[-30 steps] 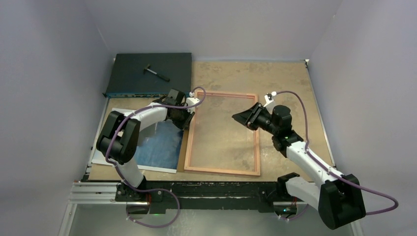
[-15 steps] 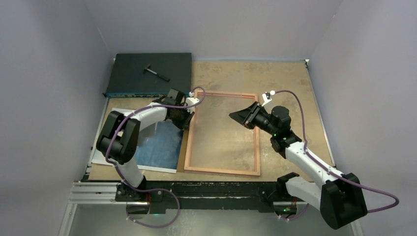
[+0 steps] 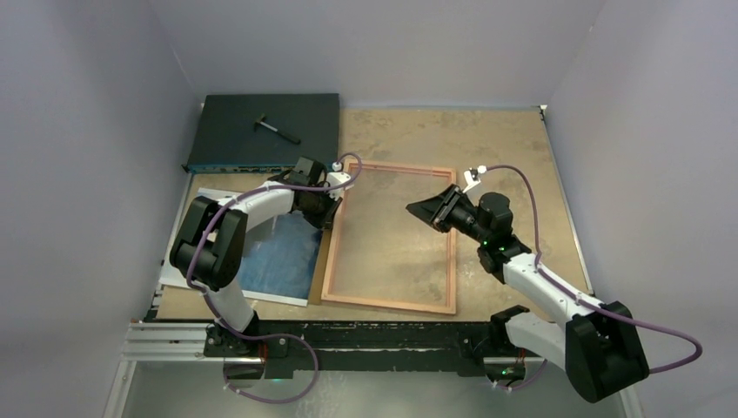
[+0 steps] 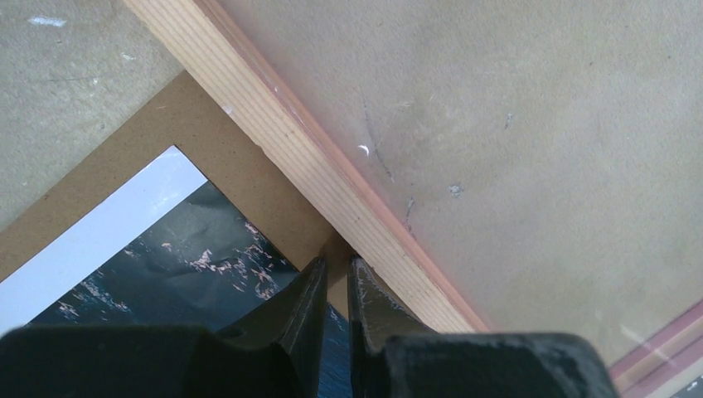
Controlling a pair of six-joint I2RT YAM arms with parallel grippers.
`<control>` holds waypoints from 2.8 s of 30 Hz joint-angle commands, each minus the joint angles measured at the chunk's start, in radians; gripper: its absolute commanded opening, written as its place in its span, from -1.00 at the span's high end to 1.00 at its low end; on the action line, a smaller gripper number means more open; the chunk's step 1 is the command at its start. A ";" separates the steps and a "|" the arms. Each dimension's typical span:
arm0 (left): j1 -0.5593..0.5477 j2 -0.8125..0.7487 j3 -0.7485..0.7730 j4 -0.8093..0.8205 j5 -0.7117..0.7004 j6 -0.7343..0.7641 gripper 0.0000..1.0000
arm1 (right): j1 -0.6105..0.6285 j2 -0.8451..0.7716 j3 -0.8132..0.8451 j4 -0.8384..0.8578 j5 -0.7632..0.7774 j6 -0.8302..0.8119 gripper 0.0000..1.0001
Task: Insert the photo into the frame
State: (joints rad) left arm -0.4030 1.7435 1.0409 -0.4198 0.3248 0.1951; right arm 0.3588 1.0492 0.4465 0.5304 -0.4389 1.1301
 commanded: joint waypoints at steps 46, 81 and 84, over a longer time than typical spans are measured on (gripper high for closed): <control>0.005 0.005 -0.022 -0.011 0.041 0.012 0.79 | 0.006 0.164 0.346 -0.766 0.338 -0.587 -0.98; 0.006 0.014 -0.007 -0.031 0.044 0.009 0.84 | 0.007 0.229 0.328 -0.685 0.478 -0.592 -0.98; 0.005 0.009 -0.003 -0.042 0.049 0.016 0.84 | 0.006 0.186 0.295 -0.700 0.445 -0.549 -0.98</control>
State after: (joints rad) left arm -0.3950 1.7435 1.0359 -0.4164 0.3347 0.2020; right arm 0.3599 1.3090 0.7574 -0.1677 -0.0040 0.5503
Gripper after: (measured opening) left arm 0.084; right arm 0.987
